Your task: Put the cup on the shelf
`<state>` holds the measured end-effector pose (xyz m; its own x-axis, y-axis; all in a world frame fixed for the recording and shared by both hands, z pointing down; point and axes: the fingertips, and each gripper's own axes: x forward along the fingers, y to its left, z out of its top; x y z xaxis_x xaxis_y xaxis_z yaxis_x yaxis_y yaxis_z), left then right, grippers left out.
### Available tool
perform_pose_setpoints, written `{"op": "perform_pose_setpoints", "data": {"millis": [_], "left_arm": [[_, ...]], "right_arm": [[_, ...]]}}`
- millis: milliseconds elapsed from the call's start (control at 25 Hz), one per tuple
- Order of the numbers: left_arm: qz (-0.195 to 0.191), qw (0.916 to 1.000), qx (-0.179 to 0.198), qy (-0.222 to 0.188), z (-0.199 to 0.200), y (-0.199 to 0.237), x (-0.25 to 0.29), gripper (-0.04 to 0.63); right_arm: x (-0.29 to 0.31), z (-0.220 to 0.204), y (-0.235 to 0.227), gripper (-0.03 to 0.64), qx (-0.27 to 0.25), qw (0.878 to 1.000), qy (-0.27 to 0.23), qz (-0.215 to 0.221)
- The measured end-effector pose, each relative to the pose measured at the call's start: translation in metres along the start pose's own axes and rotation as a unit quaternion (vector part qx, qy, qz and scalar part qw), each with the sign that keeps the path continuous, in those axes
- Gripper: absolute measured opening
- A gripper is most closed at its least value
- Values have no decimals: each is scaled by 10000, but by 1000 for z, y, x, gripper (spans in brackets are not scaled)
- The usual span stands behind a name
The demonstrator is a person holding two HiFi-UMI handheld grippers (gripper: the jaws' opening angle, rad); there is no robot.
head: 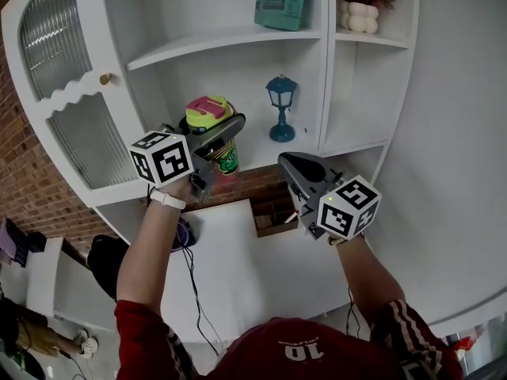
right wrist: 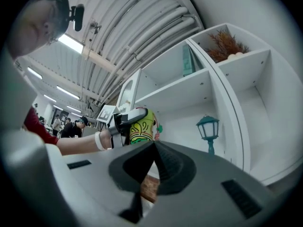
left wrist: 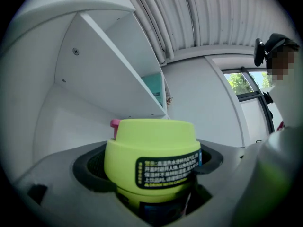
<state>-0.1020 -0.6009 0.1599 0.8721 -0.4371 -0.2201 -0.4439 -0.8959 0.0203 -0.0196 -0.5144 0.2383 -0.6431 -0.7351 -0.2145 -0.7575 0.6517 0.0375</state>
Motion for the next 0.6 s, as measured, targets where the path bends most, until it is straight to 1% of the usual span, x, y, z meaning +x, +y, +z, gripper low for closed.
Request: {"op": "perform_pose_setpoints", "data": {"millis": [80,240,600], "left_arm": [[4,10000,-15,40,-2,9,4,468],[5,9999,-43,100,-6,24,14,468],[184,9996,-121,157,-17,57,31,468]], "right_arm": [[3,-3,-1,5,129,9999,61,-26],[5,-8,-5,5,94,9997,118,-180],[10,-20,-22,5,33,9980,325,-548]]}}
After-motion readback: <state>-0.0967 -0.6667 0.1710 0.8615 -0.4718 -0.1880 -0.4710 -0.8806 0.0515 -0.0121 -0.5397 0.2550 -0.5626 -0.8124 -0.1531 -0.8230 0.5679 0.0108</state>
